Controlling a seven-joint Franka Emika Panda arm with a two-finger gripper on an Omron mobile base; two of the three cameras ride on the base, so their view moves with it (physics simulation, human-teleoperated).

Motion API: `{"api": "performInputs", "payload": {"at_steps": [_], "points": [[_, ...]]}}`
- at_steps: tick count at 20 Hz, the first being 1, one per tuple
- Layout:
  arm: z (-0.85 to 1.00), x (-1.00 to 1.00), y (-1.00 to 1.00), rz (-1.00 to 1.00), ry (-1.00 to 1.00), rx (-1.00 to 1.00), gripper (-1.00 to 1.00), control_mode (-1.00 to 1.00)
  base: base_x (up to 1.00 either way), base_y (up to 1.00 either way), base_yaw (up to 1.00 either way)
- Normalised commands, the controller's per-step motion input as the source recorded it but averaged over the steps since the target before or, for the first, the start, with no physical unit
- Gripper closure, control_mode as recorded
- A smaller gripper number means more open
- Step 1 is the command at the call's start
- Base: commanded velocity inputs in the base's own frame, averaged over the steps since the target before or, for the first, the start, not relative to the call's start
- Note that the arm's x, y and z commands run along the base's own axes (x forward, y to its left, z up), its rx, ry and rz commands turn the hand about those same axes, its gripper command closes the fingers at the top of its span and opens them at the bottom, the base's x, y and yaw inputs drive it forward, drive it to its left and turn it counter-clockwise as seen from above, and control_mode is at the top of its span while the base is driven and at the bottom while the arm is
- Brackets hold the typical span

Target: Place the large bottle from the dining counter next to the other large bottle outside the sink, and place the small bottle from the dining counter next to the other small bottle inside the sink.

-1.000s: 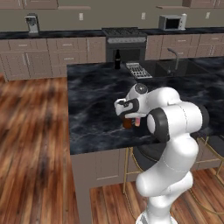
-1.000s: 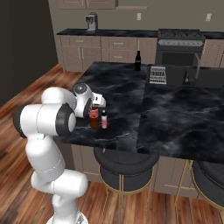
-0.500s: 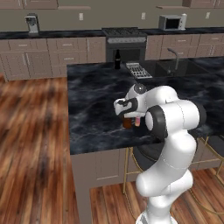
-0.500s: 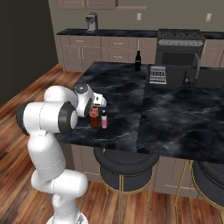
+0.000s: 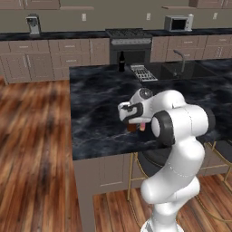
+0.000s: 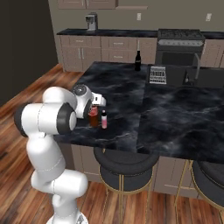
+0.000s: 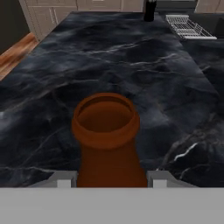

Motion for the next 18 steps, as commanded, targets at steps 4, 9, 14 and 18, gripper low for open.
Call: {"api": "performInputs", "payload": {"at_steps": [4, 9, 14, 18], "points": [[0.34, -0.26, 0.00, 0.00, -0.13, 0.00, 1.00, -1.00, 0.00, 0.00, 0.00], [0.26, -0.12, 0.00, 0.00, -0.08, 0.04, 1.00, -1.00, 0.00, 0.00, 0.00], [0.08, 0.00, 0.00, 0.00, -0.01, 0.09, 1.00, -1.00, 0.00, 0.00, 0.00], [0.02, 0.00, 0.00, 0.00, 0.00, 0.07, 1.00, -1.00, 0.00, 0.00, 0.00]]}}
